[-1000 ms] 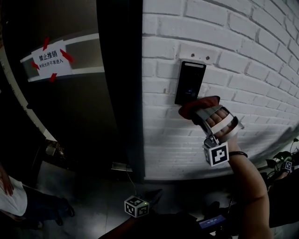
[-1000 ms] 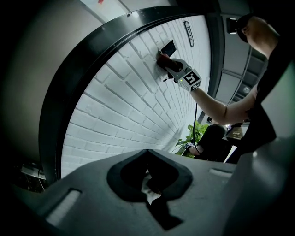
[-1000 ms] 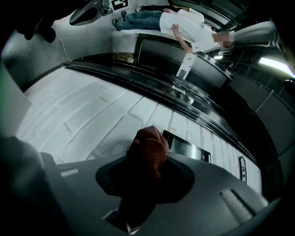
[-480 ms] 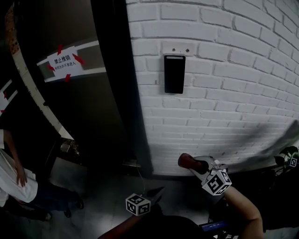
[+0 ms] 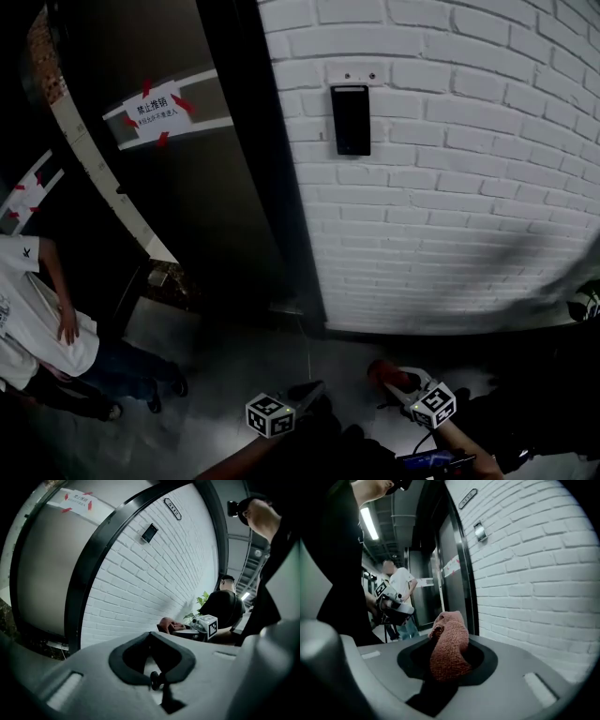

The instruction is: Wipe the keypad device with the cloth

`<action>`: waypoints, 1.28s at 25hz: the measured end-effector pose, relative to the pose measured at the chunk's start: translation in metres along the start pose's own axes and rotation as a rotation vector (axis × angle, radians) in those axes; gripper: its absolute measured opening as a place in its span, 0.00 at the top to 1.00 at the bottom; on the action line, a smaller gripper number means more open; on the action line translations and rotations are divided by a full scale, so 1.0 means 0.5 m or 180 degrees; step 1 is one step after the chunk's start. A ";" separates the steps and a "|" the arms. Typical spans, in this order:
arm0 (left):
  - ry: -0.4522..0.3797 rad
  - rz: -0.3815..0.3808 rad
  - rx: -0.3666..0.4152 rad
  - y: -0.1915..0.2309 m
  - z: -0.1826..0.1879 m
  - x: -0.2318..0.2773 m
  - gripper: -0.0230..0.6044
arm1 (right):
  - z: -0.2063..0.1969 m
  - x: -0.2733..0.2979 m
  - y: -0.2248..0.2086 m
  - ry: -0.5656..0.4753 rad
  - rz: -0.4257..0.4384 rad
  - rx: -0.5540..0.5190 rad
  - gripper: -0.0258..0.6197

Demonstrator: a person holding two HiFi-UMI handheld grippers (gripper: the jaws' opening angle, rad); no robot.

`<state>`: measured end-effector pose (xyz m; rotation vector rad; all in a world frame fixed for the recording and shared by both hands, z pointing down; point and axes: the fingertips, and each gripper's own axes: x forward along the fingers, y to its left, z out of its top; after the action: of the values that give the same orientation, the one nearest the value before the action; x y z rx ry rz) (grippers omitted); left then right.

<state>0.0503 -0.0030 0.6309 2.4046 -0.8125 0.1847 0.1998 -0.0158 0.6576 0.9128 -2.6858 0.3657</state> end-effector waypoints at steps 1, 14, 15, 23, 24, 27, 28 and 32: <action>-0.0017 0.0017 0.0000 -0.001 -0.002 -0.009 0.96 | -0.009 -0.006 0.011 -0.0062 -0.0028 0.0123 0.80; -0.0049 -0.0346 0.0125 0.016 0.001 -0.061 0.96 | 0.013 0.064 0.207 -0.0402 -0.0015 0.0589 0.80; -0.0044 -0.0363 0.0131 0.019 -0.001 -0.068 0.96 | 0.020 0.070 0.215 -0.0417 -0.0030 0.0646 0.80; -0.0025 -0.0492 0.0130 0.021 -0.020 -0.099 0.96 | 0.029 0.085 0.247 -0.0557 -0.0162 0.0754 0.80; -0.0031 -0.0512 0.0138 0.017 -0.021 -0.102 0.96 | 0.021 0.087 0.251 -0.0553 -0.0175 0.0741 0.80; -0.0044 -0.0580 0.0180 0.006 -0.022 -0.112 0.96 | 0.030 0.095 0.273 -0.0503 -0.0174 0.0761 0.80; -0.0042 -0.0595 0.0180 0.005 -0.025 -0.115 0.96 | 0.034 0.100 0.278 -0.0489 -0.0176 0.0760 0.80; 0.0009 -0.0641 0.0138 0.005 -0.048 -0.136 0.96 | 0.031 0.108 0.293 -0.0523 -0.0220 0.0783 0.80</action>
<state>-0.0045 0.0437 0.6309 2.5074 -0.5654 0.1270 0.0643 0.0619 0.6399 1.1476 -2.7907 0.6430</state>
